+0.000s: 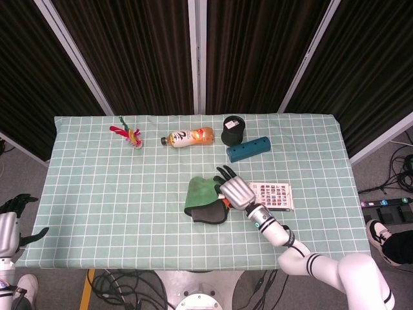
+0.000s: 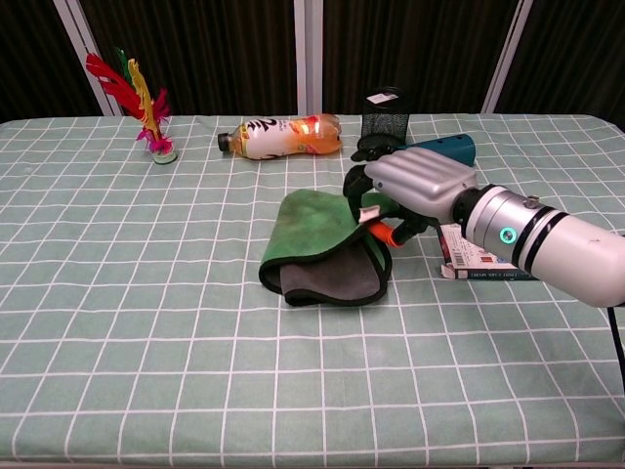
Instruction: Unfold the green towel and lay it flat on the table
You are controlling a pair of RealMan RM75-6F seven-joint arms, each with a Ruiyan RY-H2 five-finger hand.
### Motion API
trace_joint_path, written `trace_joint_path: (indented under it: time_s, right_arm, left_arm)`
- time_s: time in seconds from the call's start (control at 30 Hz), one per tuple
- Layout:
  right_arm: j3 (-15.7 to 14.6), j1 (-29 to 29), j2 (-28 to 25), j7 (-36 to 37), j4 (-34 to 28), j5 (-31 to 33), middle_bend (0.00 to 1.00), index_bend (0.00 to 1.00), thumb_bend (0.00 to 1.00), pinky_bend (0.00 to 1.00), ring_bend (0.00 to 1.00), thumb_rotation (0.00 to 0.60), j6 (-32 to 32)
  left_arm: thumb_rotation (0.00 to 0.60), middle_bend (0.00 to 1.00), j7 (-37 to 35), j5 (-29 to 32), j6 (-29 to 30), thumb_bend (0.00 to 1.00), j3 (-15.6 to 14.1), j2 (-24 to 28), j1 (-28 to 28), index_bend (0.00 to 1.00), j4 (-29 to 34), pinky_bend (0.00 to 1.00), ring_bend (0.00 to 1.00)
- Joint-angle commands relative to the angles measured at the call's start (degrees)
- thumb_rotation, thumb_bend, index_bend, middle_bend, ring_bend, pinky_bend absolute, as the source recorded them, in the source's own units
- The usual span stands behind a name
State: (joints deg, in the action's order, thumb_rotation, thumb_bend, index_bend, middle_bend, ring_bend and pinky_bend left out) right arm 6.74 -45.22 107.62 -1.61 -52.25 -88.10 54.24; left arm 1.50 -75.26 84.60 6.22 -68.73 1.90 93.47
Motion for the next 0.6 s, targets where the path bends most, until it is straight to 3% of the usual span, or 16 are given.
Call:
trace_joint_path:
  time_s: [0.03,0.23,0.6]
  right_arm:
    - [0.7,-0.8,-0.2,-0.2,-0.3,-0.2,0.28,0.68,0.63,0.0,0.06,0.6,0.8]
    - [4.8,-3.3,-2.6,-0.4,-5.8,2.0,0.28,0.7,0.63,0.0,0.06,0.6,0.8]
    - [16.1,-9.7,-7.5,-8.0,-19.2,12.7,0.28,0.71,0.59,0.0,0.06,0.6,-3.6]
  left_arm:
    - [0.6,0.32,-0.1,-0.4,-0.2,0.09,0.7,-0.6,0.9,0.36,-0.1,0.28,0.24]
    - [0.6,0.32,-2.6,-1.1,-3.6,0.09,2.1,-1.0,4.0,0.36,0.1,0.28,0.24]
    - [0.6,0.32,-12.4,2.1,-14.8,0.09,6.4,-4.7,12.4,0.36,-0.2,0.28,0.24]
